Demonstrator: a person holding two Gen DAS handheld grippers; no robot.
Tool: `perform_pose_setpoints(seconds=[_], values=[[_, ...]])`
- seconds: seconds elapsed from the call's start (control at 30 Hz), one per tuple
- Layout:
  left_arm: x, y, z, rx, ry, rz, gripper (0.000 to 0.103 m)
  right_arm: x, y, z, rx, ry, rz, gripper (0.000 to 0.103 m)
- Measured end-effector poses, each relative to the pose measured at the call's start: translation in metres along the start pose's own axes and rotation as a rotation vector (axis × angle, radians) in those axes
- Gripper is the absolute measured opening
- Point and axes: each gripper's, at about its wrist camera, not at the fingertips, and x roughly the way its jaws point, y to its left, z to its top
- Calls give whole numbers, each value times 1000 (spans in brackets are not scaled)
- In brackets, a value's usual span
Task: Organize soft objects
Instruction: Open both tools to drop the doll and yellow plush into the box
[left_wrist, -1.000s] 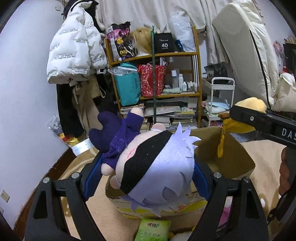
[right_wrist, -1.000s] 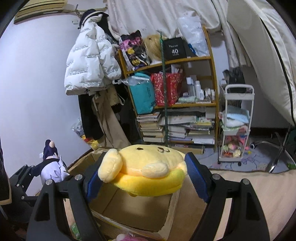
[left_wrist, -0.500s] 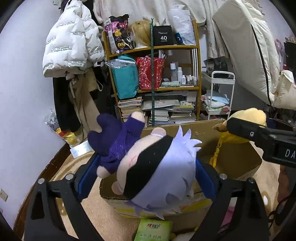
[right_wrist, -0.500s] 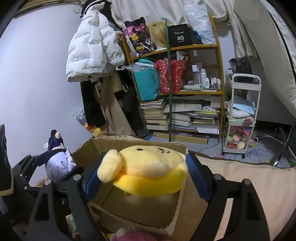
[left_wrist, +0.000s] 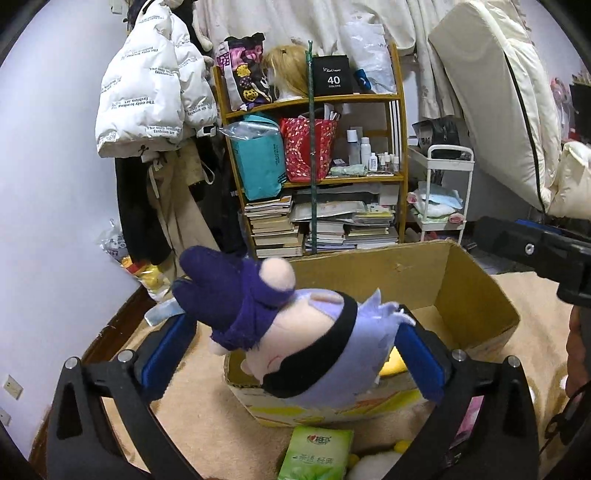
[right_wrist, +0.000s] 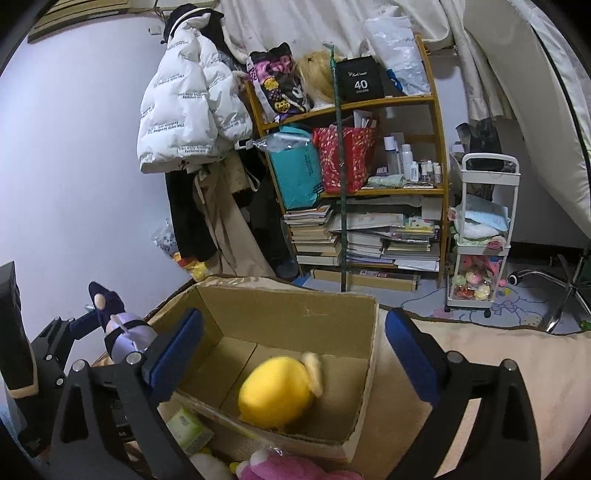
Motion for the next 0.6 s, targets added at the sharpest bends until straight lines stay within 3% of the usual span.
perform_pose_setpoints(seconds=[0.23,0.6], values=[[7,0,1,-33,20,-77,102,-7,0,3,4,-2,-10,103],[5,-1,0,-10,27,-35,102,-7,0,-2,15,10,-25,103]])
